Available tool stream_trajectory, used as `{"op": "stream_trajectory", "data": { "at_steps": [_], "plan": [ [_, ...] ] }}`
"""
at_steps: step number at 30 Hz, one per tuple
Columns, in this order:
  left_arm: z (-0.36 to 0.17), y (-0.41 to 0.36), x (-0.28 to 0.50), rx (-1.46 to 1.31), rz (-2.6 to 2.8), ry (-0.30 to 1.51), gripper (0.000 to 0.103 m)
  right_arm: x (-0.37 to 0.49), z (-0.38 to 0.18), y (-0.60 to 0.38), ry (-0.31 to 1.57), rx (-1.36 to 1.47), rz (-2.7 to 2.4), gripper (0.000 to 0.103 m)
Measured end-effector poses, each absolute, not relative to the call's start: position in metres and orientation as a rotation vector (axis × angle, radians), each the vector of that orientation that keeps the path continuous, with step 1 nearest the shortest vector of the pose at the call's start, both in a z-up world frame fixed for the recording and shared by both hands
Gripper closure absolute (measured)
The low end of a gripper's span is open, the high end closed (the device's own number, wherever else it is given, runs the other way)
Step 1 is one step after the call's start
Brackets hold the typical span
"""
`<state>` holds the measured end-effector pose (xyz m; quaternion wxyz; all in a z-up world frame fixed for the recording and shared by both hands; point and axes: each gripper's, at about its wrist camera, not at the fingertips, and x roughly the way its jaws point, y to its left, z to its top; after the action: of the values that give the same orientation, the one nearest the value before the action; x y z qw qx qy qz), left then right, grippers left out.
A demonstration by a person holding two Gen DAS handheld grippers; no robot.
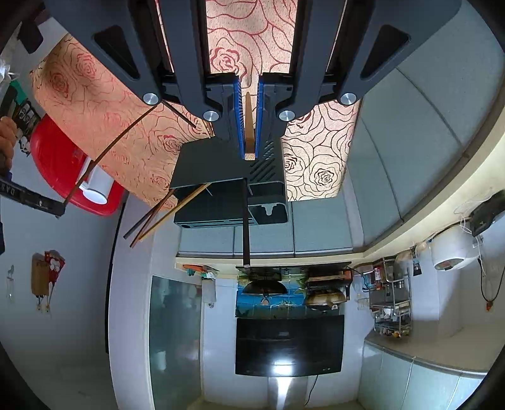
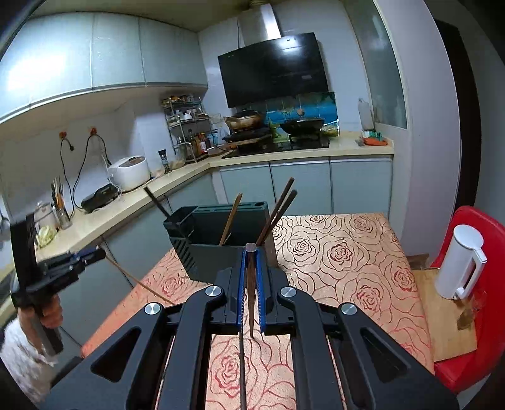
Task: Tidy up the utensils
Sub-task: 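Lift both held chopsticks and carry them over the black caddy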
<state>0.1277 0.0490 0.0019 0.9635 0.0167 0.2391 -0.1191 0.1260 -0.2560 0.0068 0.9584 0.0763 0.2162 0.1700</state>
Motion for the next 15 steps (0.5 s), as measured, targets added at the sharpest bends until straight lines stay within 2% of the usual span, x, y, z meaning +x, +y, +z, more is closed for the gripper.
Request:
{"op": "stream_trajectory", "data": {
  "at_steps": [15],
  "plan": [
    [0.063,0.027,0.161,0.101,-0.292,0.462,0.097,0.161,0.079,-0.254,0.392,0.135,0.32,0.096]
  ]
}}
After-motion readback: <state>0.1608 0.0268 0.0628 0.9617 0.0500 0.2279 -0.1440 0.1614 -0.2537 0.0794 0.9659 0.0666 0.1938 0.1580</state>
